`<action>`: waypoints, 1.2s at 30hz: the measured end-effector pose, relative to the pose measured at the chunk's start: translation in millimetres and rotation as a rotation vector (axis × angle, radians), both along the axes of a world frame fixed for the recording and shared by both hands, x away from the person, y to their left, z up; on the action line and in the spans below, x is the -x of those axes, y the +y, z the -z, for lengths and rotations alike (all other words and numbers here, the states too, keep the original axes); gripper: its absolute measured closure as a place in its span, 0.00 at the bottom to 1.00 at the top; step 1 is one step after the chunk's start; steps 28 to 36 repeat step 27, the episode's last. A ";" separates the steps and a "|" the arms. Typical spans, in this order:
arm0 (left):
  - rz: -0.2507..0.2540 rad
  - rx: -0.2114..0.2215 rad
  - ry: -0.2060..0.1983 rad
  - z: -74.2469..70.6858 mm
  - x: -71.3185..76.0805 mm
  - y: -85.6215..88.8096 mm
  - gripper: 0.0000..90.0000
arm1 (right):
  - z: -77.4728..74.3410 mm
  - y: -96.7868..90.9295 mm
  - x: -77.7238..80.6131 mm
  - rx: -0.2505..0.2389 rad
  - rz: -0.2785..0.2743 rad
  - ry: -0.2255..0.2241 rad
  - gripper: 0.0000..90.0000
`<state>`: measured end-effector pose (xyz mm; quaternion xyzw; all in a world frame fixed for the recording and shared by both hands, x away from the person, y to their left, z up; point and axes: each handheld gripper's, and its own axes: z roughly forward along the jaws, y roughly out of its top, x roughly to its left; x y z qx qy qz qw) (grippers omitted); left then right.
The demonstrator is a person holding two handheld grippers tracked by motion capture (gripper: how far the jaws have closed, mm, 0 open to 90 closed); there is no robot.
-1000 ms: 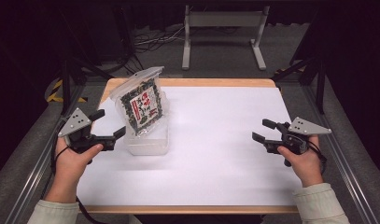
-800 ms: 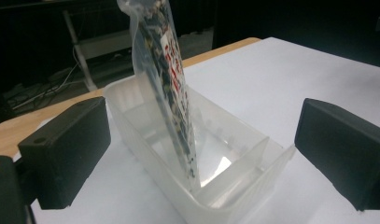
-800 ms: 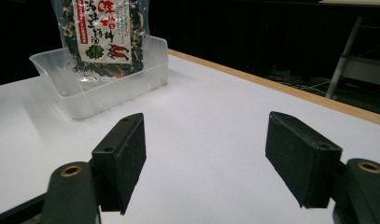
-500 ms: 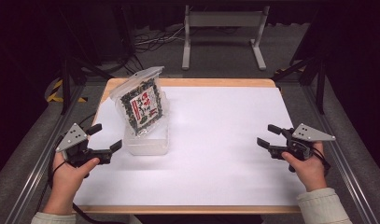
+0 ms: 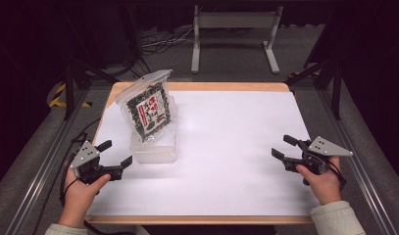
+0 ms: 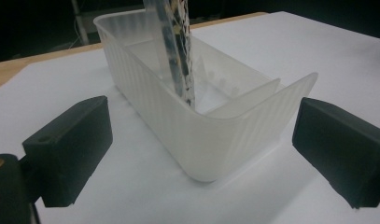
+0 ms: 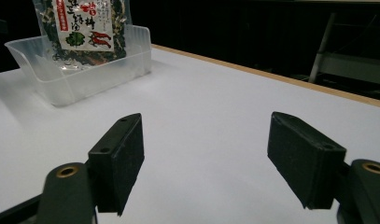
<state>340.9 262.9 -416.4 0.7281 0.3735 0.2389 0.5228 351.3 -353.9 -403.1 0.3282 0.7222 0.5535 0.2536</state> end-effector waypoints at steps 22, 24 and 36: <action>-0.030 -0.018 0.022 28.9 -1.1 -6.6 0.11 | 25.6 -3.4 2.7 -0.026 0.060 0.007 0.30; -0.031 -0.015 0.022 28.6 -0.7 -6.2 0.11 | 25.4 -3.4 2.9 -0.023 0.060 0.005 0.31; -0.032 -0.009 0.019 27.8 -0.1 -5.5 0.11 | 24.7 -2.8 2.8 -0.023 0.060 0.004 0.31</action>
